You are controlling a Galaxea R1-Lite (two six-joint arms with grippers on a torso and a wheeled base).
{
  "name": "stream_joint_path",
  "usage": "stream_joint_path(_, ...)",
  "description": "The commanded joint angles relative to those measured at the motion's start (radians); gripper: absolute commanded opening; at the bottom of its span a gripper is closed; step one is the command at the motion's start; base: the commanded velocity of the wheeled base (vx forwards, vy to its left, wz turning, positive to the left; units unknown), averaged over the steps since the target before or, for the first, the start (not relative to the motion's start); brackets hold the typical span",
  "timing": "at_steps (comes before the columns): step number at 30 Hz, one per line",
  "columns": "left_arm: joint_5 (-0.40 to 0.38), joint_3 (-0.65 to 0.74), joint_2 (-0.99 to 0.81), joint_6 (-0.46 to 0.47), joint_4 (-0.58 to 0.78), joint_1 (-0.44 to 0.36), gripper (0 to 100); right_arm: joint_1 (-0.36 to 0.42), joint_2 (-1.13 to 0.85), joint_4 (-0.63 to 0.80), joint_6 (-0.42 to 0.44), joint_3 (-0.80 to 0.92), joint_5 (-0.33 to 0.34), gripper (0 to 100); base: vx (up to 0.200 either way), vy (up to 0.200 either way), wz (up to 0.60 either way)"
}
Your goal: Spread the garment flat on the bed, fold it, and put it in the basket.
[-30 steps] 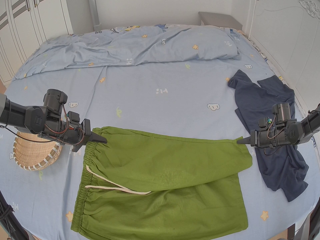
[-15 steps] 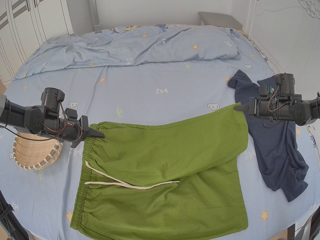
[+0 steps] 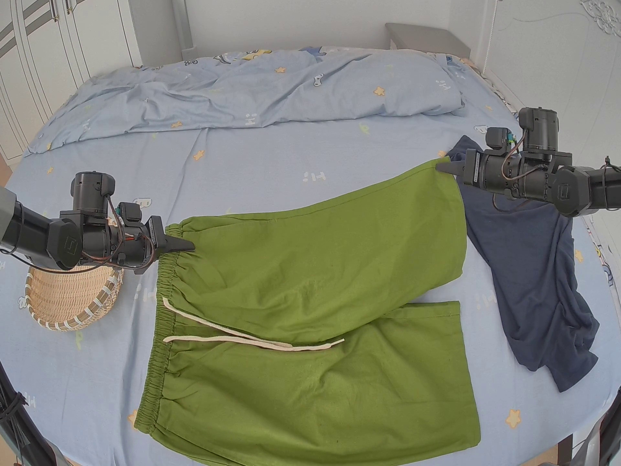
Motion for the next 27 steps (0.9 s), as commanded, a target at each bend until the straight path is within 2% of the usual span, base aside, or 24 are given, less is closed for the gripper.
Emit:
stream_joint_path(1,0.0,0.035,0.025,-0.002,-0.053,0.018,0,0.012,0.068,0.004,0.0,-0.073,-0.004,0,0.0,0.0,0.0)
stream_joint_path(12,0.026,0.076,0.063,-0.002,-0.18,0.029,0,0.052,0.103,0.004,0.0,-0.119,-0.06,0,0.0,0.0,0.0)
stream_joint_path(15,0.026,0.078,0.068,-0.002,-0.186,0.029,0,0.078,0.017,0.003,0.0,-0.058,-0.093,0,0.0,0.0,0.0)
stream_joint_path(27,0.026,0.082,0.065,-0.002,-0.186,0.029,0,0.172,-0.336,0.027,0.003,0.232,-0.132,0,0.0,0.0,0.0)
